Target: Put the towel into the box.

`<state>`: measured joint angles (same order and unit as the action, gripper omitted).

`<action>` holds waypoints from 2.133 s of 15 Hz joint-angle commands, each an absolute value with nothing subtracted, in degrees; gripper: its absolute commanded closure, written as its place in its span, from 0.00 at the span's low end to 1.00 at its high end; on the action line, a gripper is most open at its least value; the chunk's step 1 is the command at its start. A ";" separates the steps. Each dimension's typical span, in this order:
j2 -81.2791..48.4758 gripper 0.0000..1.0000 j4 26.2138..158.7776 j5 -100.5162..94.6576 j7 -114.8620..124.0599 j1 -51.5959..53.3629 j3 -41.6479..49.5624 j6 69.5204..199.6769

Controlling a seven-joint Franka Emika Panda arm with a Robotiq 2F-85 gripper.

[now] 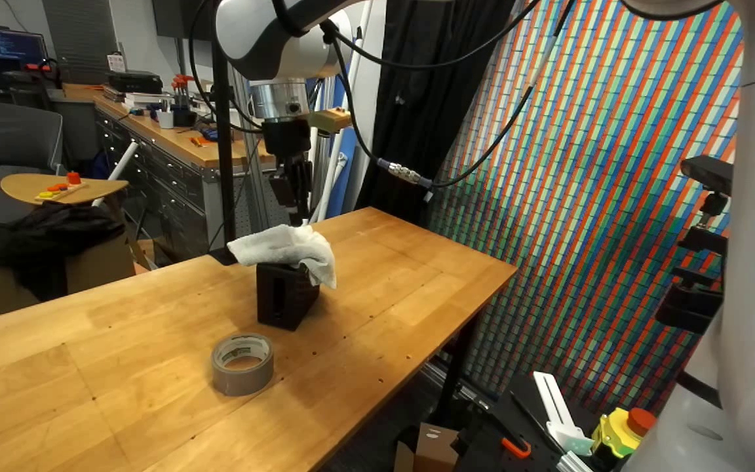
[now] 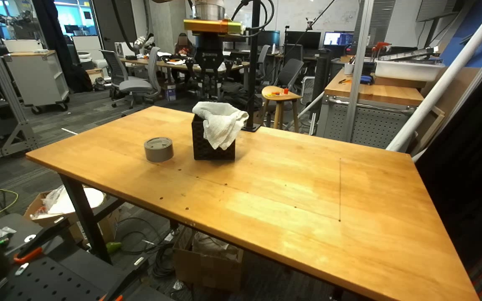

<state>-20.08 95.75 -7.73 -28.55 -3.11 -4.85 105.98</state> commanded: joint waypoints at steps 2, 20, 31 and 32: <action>-20.55 0.98 95.58 -7.78 -28.31 -1.81 -4.58 107.44; -30.05 0.97 94.86 -1.94 -33.21 -5.24 -5.44 114.90; -40.13 0.97 90.31 6.20 -40.38 -8.77 -6.85 109.10; -40.67 0.97 89.79 6.29 -40.62 -8.86 -6.74 108.43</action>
<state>-36.99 93.13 4.45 -38.10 -7.59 -5.96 111.36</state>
